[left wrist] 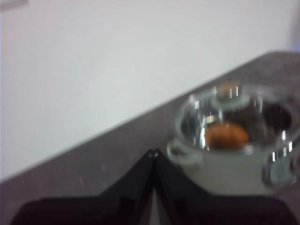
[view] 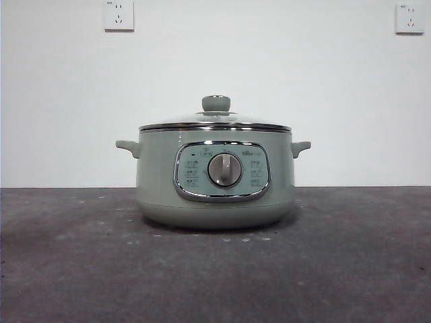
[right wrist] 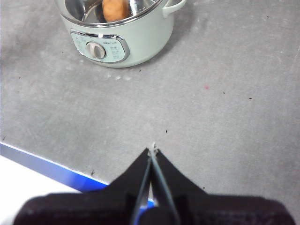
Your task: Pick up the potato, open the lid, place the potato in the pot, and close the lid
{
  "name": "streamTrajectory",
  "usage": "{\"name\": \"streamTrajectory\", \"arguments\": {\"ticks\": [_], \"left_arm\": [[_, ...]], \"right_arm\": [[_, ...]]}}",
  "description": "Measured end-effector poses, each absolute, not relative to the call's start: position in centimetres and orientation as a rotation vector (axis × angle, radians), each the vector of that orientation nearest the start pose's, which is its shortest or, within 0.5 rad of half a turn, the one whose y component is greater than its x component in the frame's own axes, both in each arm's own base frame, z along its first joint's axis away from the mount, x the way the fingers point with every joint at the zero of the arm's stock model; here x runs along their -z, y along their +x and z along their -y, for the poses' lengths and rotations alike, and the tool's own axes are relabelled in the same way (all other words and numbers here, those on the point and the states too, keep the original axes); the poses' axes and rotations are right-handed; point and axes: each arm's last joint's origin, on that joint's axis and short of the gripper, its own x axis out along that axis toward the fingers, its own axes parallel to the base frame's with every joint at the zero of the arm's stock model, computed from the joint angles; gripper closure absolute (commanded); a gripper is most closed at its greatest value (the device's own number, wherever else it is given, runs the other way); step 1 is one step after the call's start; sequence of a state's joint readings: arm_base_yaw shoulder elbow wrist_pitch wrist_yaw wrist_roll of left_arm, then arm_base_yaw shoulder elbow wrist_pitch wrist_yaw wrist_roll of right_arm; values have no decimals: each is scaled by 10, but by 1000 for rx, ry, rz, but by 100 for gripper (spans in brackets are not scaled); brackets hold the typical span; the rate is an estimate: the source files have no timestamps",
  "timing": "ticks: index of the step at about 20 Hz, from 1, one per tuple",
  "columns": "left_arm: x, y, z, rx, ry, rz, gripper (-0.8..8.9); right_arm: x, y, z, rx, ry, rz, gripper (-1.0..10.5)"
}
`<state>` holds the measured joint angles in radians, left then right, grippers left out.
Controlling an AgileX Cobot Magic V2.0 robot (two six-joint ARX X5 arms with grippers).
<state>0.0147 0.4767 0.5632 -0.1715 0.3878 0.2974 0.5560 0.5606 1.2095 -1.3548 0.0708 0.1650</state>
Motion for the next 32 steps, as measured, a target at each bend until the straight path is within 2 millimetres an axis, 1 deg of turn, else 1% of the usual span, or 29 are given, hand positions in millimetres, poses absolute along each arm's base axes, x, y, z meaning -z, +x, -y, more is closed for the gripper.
{"name": "streamTrajectory", "arguments": {"ticks": [3, 5, 8, 12, 13, 15, 19, 32], "left_arm": [[-243, 110, 6, 326, 258, -68, 817], [-216, 105, 5, 295, 240, -94, 817], [-186, 100, 4, 252, 212, -110, 817], [-154, 98, 4, 243, 164, -133, 817], [-151, 96, 4, 243, 150, -161, 817], [-154, 95, 4, 239, 141, -130, 817], [-154, 95, 4, 242, 125, -128, 817], [-151, 97, 4, 243, 116, -167, 817]], "right_arm": [[-377, 26, -14, -407, -64, -713, 946], [-377, 26, -14, -407, -64, -712, 946], [-377, 26, -14, -407, -64, -713, 946], [-377, 26, -13, -406, -65, -712, 946], [-377, 26, -14, -406, -64, -713, 946], [-377, 26, -14, -406, -64, -713, 946], [-377, 26, -13, -402, -66, -712, 946], [-377, 26, -13, -395, -68, -710, 946]]}}
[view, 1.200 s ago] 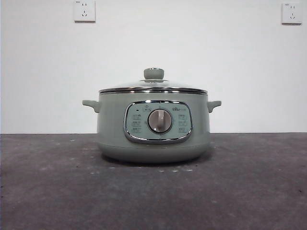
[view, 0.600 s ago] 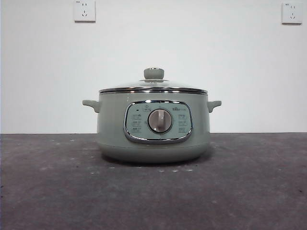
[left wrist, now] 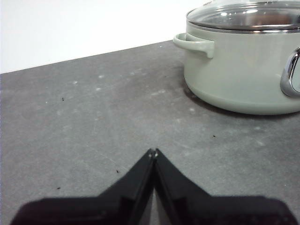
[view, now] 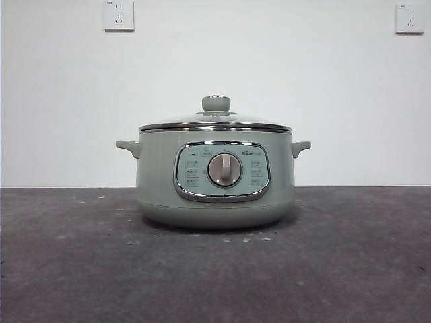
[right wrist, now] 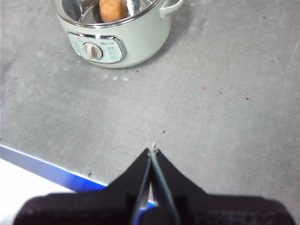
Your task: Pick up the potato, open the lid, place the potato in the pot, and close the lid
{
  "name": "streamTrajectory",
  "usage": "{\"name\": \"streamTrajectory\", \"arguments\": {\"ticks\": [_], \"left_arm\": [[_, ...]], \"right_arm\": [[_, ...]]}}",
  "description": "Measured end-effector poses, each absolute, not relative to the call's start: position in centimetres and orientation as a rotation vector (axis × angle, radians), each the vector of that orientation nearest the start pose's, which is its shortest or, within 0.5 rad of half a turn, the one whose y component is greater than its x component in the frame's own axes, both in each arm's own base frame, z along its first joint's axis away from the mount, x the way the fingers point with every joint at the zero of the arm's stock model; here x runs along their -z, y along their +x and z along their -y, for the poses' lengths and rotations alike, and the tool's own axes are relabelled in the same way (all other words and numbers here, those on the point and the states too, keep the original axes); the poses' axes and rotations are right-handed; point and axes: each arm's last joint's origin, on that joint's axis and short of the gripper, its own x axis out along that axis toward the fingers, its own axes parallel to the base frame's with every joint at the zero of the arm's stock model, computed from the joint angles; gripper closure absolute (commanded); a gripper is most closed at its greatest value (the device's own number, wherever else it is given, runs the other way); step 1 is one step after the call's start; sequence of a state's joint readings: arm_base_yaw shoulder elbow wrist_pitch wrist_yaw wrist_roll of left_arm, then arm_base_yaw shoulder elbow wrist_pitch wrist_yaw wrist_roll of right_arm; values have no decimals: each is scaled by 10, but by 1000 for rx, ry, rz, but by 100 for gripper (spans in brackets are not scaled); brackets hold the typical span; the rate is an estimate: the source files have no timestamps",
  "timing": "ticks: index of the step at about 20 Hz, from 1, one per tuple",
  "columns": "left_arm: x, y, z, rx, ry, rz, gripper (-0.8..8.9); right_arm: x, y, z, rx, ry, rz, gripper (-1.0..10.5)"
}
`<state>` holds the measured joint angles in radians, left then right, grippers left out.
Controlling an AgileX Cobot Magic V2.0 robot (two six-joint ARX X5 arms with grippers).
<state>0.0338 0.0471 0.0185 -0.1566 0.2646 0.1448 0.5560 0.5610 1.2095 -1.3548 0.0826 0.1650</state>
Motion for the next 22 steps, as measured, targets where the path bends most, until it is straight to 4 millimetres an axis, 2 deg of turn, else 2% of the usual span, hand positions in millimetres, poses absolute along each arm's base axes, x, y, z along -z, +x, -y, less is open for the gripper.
{"name": "streamTrajectory", "arguments": {"ticks": [2, 5, 8, 10, 12, 15, 22], "left_arm": [[-151, 98, 4, 244, 115, -175, 817], [-150, 98, 4, 244, 113, -185, 817], [-150, 98, 4, 244, 113, -185, 817], [-150, 98, 4, 244, 113, -187, 817], [-150, 98, 4, 245, 113, -187, 817], [-150, 98, 4, 244, 113, -187, 817], [-150, 98, 4, 244, 113, -187, 817]], "right_arm": [[-377, 26, -13, -383, -72, -708, 946], [-378, 23, -6, -237, -81, -638, 946], [-385, 16, -1, -135, 25, -347, 946], [-377, 14, 1, -52, 33, -172, 946], [-358, 19, 0, -20, 27, -28, 946], [-322, 37, -1, -26, 17, 63, 946], [-227, 83, 0, -26, 41, 47, 946]]}}
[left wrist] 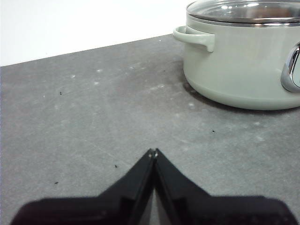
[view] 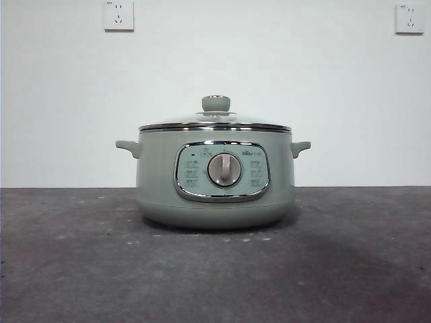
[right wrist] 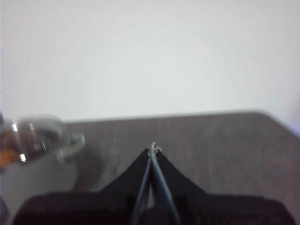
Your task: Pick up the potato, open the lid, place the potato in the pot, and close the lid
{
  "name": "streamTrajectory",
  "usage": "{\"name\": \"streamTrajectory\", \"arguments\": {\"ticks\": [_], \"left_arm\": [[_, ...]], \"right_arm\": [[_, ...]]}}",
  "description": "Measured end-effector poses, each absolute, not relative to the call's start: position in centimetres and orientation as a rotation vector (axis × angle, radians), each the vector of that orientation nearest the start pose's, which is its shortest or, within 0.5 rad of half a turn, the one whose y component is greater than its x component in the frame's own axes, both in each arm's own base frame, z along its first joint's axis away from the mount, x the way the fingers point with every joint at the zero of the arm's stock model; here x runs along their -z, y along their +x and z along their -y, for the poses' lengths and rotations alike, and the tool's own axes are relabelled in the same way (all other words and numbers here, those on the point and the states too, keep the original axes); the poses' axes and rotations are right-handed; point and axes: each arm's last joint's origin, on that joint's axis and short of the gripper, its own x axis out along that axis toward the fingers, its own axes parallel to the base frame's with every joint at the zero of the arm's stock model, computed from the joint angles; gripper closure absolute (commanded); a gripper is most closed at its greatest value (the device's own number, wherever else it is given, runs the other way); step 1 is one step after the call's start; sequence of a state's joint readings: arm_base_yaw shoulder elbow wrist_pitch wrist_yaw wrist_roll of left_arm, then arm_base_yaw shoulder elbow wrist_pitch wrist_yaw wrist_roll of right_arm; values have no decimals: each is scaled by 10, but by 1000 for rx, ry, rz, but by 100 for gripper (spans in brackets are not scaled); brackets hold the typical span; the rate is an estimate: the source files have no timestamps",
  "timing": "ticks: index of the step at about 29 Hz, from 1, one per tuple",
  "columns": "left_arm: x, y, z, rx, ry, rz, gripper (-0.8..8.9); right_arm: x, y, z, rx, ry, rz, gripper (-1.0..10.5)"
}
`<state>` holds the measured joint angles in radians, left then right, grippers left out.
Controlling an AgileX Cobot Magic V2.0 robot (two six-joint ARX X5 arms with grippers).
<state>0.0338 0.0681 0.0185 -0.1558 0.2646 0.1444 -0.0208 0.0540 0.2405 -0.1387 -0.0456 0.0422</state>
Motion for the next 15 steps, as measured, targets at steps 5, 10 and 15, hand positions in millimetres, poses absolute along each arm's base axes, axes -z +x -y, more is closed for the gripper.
{"name": "streamTrajectory", "arguments": {"ticks": [5, 10, 15], "left_arm": [[-150, 98, 4, 244, 113, -187, 817], [-150, 98, 4, 245, 113, -186, 817], [-150, 98, 4, 245, 113, -186, 817]], "right_arm": [[-171, 96, 1, -23, 70, -53, 946], [-152, 96, 1, -18, 68, -171, 946], [-152, 96, 1, -19, 61, -169, 946]]}}
